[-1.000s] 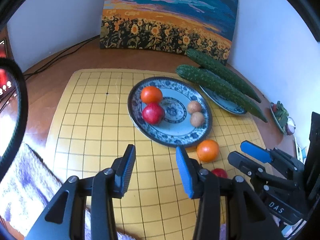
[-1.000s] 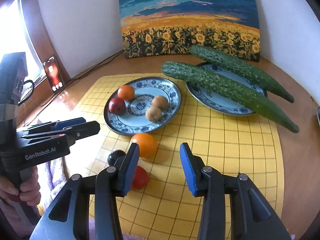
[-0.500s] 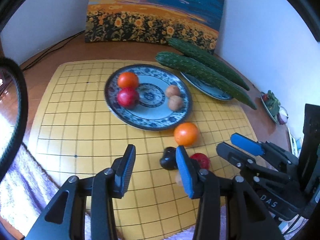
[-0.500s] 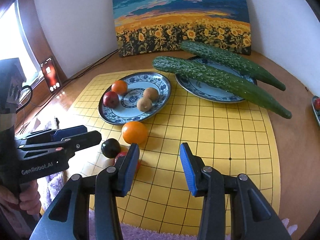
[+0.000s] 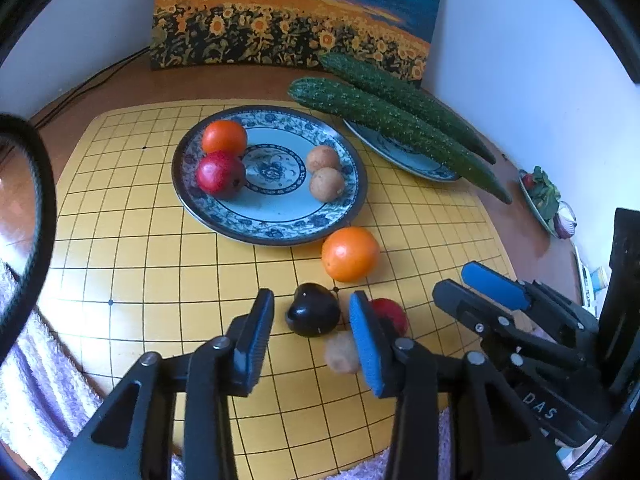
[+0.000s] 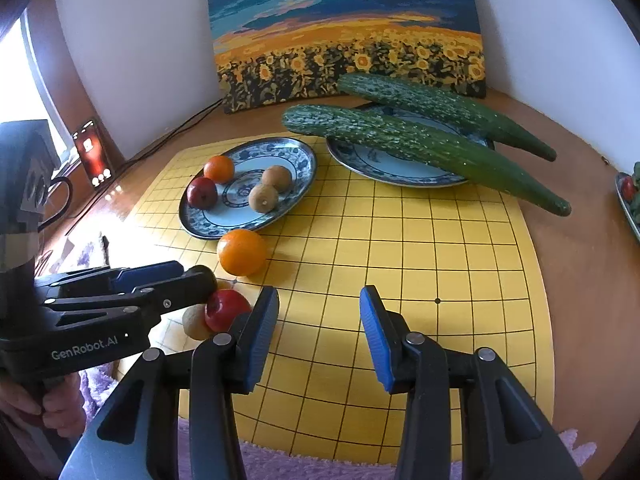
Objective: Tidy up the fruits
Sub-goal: 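Close the left tool on the black plum, then lift the black plum with the left tool while the right tool reaches toward a small red apple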
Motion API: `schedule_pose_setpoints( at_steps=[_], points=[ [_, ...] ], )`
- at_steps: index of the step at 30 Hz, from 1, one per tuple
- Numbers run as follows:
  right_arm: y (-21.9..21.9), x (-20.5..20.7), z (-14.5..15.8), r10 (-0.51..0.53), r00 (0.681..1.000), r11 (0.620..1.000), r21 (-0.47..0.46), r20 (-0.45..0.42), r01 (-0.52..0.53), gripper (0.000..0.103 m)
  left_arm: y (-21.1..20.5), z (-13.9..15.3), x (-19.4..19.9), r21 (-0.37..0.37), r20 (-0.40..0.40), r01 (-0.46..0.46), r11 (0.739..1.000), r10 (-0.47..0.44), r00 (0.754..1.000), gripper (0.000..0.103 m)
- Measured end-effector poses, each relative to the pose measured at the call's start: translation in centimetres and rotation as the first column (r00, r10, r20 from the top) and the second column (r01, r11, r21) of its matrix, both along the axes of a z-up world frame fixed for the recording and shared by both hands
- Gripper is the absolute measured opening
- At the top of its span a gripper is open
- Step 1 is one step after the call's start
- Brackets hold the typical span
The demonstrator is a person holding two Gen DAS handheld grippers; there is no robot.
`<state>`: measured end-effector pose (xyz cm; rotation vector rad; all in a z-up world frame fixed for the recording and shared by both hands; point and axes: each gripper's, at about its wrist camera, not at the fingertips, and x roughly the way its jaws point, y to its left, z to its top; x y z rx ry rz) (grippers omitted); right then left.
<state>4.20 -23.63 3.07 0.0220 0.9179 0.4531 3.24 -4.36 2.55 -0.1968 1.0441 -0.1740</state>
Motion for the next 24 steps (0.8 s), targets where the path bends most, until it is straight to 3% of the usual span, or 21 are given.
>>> schedule_pose_setpoints(
  at_steps=[2,24],
  points=[
    [0.0,0.0,-0.1,0.001,1.0,1.0,0.003,-0.002,-0.001,0.043,-0.1,-0.1,0.1,0.006,-0.006,-0.005,1.0,0.005,1.0,0.033],
    [0.6,0.5,-0.4,-0.002,1.0,1.0,0.004,-0.01,0.002,0.043,0.9,0.2,-0.4,-0.007,0.003,-0.017,1.0,0.017,1.0,0.03]
  ],
)
